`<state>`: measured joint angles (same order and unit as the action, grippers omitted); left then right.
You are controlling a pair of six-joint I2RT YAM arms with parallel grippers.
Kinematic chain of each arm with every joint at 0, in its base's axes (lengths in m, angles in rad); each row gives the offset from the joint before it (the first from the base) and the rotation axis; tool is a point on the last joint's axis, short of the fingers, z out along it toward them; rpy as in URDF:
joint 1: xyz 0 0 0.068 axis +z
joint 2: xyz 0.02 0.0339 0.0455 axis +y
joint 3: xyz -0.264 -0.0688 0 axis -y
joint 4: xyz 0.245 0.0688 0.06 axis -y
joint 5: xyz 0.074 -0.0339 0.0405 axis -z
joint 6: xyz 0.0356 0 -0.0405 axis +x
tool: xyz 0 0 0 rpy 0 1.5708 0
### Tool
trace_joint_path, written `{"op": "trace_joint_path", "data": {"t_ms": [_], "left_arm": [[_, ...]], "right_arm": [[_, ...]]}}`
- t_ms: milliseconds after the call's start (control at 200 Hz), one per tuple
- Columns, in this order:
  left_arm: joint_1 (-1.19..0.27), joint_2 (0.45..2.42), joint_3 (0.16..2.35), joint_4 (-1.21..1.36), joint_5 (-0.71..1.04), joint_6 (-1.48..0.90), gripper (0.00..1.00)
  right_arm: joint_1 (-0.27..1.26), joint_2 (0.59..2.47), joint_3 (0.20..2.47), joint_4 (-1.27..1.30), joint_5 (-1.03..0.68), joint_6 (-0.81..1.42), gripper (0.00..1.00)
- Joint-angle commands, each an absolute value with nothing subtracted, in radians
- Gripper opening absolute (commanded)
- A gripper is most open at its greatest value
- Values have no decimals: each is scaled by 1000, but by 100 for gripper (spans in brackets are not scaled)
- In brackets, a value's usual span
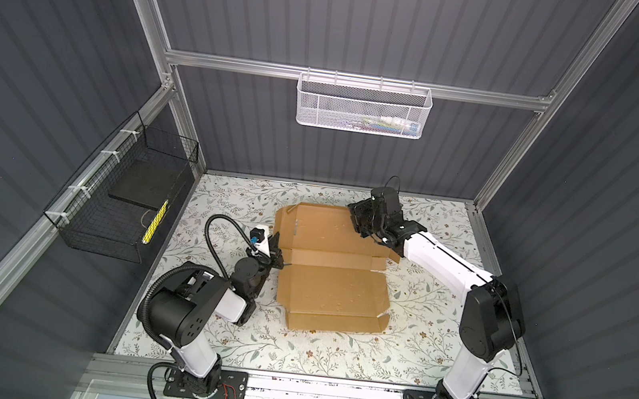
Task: Fold the paper box
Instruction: 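Hold the raised far panel with the right gripper while the left grips the edge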
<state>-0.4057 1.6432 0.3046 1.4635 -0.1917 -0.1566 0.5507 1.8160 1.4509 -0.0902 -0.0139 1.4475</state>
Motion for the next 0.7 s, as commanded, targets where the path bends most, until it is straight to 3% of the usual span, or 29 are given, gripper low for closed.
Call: {"op": "trace_joint_path", "data": {"t_ms": [0, 695], "left_arm": [[-416, 1624, 299, 1525, -197, -153, 0], [-441, 1604, 302, 1526, -203, -170, 0]], "right_arm": [[554, 1813, 1446, -79, 2, 1463, 38], [574, 1870, 1438, 10, 41, 1644, 33]]}}
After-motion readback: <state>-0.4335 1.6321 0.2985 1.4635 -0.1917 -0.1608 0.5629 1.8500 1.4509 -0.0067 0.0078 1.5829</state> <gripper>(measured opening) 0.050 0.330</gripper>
